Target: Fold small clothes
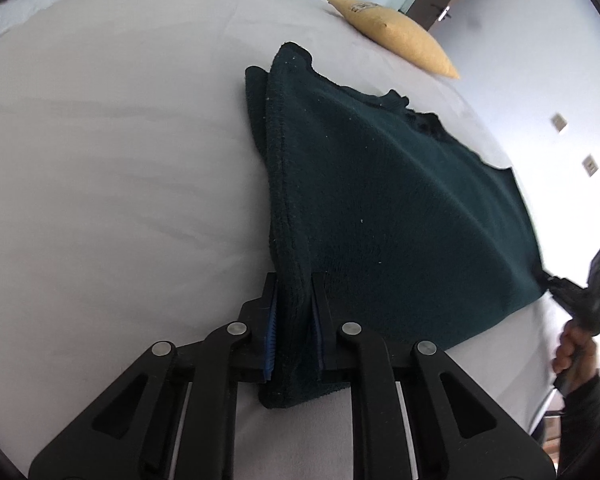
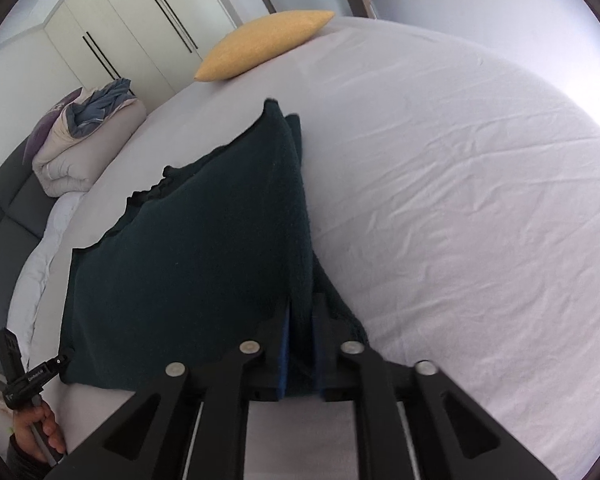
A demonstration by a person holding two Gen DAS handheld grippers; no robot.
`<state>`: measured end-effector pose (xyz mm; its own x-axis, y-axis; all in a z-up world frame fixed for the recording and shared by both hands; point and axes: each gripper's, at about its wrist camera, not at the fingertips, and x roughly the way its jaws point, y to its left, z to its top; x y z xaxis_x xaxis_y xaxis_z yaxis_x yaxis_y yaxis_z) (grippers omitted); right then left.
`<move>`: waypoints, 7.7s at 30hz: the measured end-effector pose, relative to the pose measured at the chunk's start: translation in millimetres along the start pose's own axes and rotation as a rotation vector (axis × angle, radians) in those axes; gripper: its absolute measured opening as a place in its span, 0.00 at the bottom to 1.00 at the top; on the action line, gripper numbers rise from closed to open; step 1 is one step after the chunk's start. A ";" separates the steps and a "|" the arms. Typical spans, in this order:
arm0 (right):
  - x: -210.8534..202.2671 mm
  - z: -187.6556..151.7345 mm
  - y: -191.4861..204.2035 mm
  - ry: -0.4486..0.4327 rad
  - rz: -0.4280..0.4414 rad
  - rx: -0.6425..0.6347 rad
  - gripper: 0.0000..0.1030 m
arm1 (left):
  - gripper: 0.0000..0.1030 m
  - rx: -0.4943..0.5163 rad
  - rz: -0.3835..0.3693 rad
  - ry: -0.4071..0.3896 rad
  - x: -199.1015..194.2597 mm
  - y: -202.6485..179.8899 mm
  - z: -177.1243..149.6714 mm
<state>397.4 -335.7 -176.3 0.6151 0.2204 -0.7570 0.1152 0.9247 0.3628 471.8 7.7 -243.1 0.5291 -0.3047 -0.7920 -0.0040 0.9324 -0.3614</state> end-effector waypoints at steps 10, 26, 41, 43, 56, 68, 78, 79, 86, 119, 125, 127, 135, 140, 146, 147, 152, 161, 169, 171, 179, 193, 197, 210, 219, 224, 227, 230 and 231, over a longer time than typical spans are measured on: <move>-7.3 -15.6 121.9 0.017 0.260 -0.224 0.20 | 0.13 0.037 0.045 -0.002 3.0 -7.1 -0.9; 55.3 -37.0 98.5 0.185 0.384 0.030 0.15 | 0.13 0.060 0.063 -0.009 3.9 -10.9 -4.3; -24.7 -17.1 19.4 -0.045 0.222 0.148 0.09 | 0.14 -0.019 0.036 -0.037 -23.4 -4.6 5.2; -28.8 -8.4 34.9 -0.059 0.256 0.111 0.13 | 0.14 0.006 0.067 -0.097 -42.8 -14.6 12.1; 83.8 26.4 172.9 0.124 0.506 0.012 0.30 | 0.14 0.099 0.013 -0.003 42.7 -68.9 61.3; 135.8 84.0 75.0 0.021 0.407 0.305 0.00 | 0.14 0.029 -0.050 -0.068 44.3 -27.9 48.1; 65.7 77.1 -2.1 -0.200 0.210 0.468 0.43 | 0.14 -0.075 -0.100 -0.105 13.8 -6.3 23.5; 55.4 71.5 1.3 -0.218 0.213 0.447 0.51 | 0.14 -0.112 -0.117 -0.123 3.6 0.6 18.3; 36.5 41.7 43.2 -0.150 0.356 0.291 0.58 | 0.85 -0.366 -0.268 -0.187 -42.5 50.0 -17.9; 114.6 2.5 202.8 0.268 0.499 -0.010 0.56 | 0.25 -0.576 -0.562 0.181 6.4 78.8 -4.5; 123.8 2.3 191.2 0.286 0.534 0.022 0.51 | 0.11 -0.501 -0.520 0.140 -10.9 60.8 10.8; 122.7 3.7 185.8 0.290 0.560 0.034 0.51 | 0.11 -0.454 -0.507 0.117 -21.0 42.9 22.4; 109.0 35.9 148.1 0.280 0.685 0.151 0.60 | 0.11 -0.202 -0.460 0.093 -22.3 -76.0 53.6; 99.7 63.7 119.8 0.244 0.699 0.172 0.65 | 0.11 -0.127 -0.431 0.174 17.0 -117.7 36.7; 111.1 65.7 119.3 0.297 0.662 0.148 0.68 | 0.11 -0.087 -0.390 0.195 32.3 -127.7 23.6; 113.8 64.8 124.3 0.305 0.662 0.147 0.68 | 0.11 -0.080 -0.386 0.194 30.6 -127.7 24.2; 115.8 62.0 151.6 0.306 0.621 0.065 0.63 | 0.11 -0.066 -0.374 0.189 25.2 -134.0 25.1; 149.8 76.2 161.2 0.317 0.550 0.085 0.15 | 0.11 -0.049 -0.365 0.183 12.6 -140.7 20.8; 121.8 98.1 139.1 0.233 0.494 0.000 0.13 | 0.11 -0.002 -0.403 0.187 6.9 -153.2 42.4; 112.3 106.3 121.5 0.222 0.475 -0.012 0.13 | 0.11 0.028 -0.423 0.195 5.7 -170.3 45.8; 87.6 125.3 38.2 0.221 0.357 -0.037 0.13 | 0.11 0.130 -0.480 0.253 23.5 -241.2 48.6; 107.8 120.2 -33.8 0.235 0.349 0.103 0.20 | 0.75 0.134 -0.515 0.305 15.0 -212.2 61.6; 91.3 108.0 -39.5 0.238 0.379 0.136 0.35 | 0.75 0.139 -0.592 0.263 -25.1 -173.1 69.3; 25.5 26.6 -9.7 0.279 0.310 -0.001 0.42 | 0.75 0.042 -0.458 0.158 -36.1 -67.5 123.3; 21.6 12.1 -0.2 0.279 0.205 -0.101 0.10 | 0.75 0.079 -0.433 0.156 -10.6 -123.2 85.1; 18.9 17.6 -34.8 0.247 0.261 0.018 0.09 | 0.75 0.089 -0.434 0.119 -25.0 -135.1 79.4; 23.5 8.8 -48.7 0.232 0.294 0.061 0.09 | 0.75 0.086 -0.432 0.080 -32.7 -129.2 74.4; 39.3 -5.9 -68.8 0.218 0.360 0.138 0.06 | 0.75 0.060 -0.425 0.068 -31.3 -123.6 75.4; 40.9 -9.1 -75.5 0.209 0.394 0.172 0.06 | 0.75 0.054 -0.427 0.066 -30.1 -123.5 75.0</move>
<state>406.8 -393.7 -239.7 0.4695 0.6181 -0.6306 0.0426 0.6974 0.7154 520.0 -83.6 -137.7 0.4186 -0.6754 -0.6071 0.2486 0.7282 -0.6387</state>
